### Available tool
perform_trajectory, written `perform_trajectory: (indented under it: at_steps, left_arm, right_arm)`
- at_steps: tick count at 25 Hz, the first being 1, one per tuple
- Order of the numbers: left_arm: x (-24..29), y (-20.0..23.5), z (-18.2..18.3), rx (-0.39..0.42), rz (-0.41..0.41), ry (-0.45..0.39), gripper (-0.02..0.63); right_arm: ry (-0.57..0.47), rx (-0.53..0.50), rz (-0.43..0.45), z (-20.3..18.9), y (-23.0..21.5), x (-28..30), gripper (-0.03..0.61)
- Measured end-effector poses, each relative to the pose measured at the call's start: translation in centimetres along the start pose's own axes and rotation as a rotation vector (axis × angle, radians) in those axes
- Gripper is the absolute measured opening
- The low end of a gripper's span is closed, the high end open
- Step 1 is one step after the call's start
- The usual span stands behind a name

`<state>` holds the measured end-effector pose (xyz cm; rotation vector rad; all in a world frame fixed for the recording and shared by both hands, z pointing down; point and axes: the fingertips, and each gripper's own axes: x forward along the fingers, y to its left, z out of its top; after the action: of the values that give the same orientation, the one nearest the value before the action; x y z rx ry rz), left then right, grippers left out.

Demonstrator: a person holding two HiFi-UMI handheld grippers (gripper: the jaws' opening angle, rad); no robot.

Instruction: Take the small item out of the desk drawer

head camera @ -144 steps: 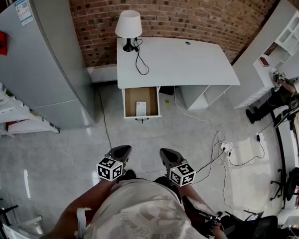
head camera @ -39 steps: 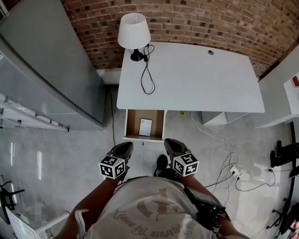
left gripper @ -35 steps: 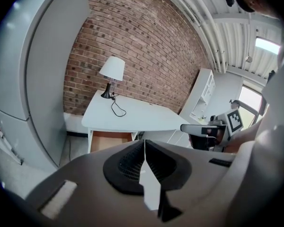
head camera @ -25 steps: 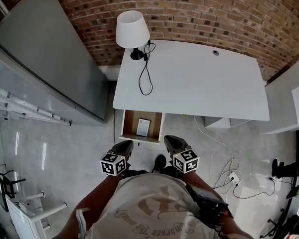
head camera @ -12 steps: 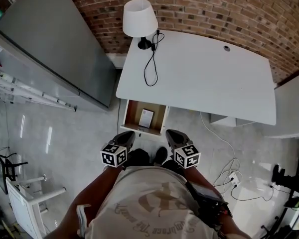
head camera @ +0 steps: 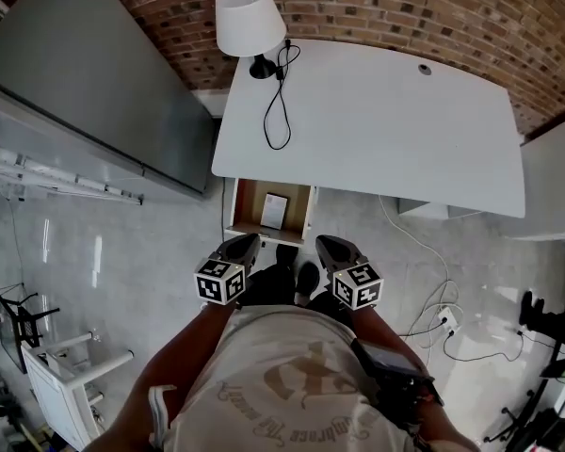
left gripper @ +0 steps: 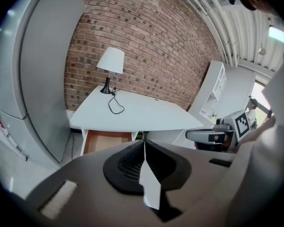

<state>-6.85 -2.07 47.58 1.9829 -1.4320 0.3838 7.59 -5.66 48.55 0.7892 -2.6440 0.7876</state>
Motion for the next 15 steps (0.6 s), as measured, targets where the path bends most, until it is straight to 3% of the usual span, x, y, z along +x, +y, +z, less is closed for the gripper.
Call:
perform_trajectory:
  at_steps: [15]
  left_arm:
    - [2.5, 1.6, -2.6, 0.014, -0.015, 0.087, 0.012]
  right_arm:
    - [0.033, 0.036, -0.015, -2.1, -0.2, 2.2, 0.006]
